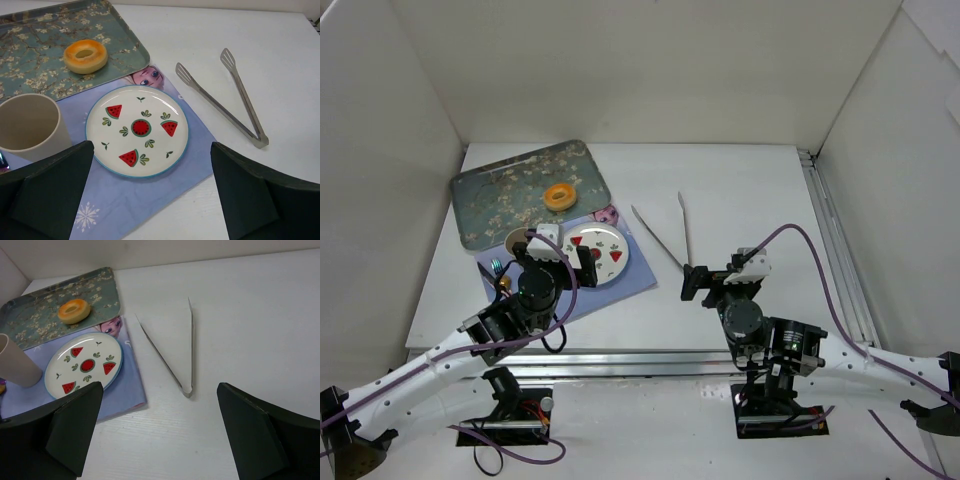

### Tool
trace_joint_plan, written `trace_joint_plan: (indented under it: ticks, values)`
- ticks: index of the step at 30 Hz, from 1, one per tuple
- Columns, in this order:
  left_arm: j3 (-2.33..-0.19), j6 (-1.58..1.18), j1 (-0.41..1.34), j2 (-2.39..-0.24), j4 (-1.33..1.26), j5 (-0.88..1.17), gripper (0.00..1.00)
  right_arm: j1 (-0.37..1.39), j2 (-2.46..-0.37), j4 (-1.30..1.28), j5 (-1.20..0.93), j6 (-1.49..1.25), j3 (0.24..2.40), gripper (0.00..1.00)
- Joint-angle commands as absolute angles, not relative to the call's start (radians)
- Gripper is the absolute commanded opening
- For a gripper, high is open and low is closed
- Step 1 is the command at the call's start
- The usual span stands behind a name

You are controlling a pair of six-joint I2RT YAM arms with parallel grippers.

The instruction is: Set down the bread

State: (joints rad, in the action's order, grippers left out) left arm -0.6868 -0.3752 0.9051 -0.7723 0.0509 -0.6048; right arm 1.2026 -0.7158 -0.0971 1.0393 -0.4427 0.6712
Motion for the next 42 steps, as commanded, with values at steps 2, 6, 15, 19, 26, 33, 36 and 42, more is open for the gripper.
trace_joint_plan:
  ticks: [2,6,15,19,26,33,36,42]
  values:
    - [-0.709,-0.4,0.905,-0.776,-0.006,-0.609,0.99,1.198,-0.726,-0.046,1.06,-0.443,0.706,0.98]
    - [-0.713,-0.407,0.905,-0.784,-0.005,-0.603,0.99,1.201,-0.794,-0.04,1.075,-0.428,0.726,0.98]
    - [-0.707,-0.442,0.896,-0.772,0.049,-0.727,0.99,1.073,-1.054,-0.072,0.905,-0.275,0.966,0.98]
    - [-0.7,-0.474,0.896,-0.733,0.081,-0.772,0.99,0.814,-1.176,-0.06,0.504,-0.193,1.087,0.98]
    - [-0.649,-0.48,0.887,-0.667,0.051,-0.831,0.99,0.476,-1.531,-0.288,0.008,-0.017,1.428,0.98]
    - [-0.661,-0.476,0.887,-0.71,0.041,-0.79,1.0,0.336,-1.831,-0.488,-0.189,0.087,1.652,0.95]
    - [-0.673,-0.466,0.887,-0.736,0.038,-0.744,0.99,0.328,-1.893,-0.498,-0.192,0.123,1.643,0.98]
    - [-0.696,-0.443,0.887,-0.77,0.035,-0.692,0.99,0.344,-1.943,-0.5,-0.167,0.15,1.606,0.98]
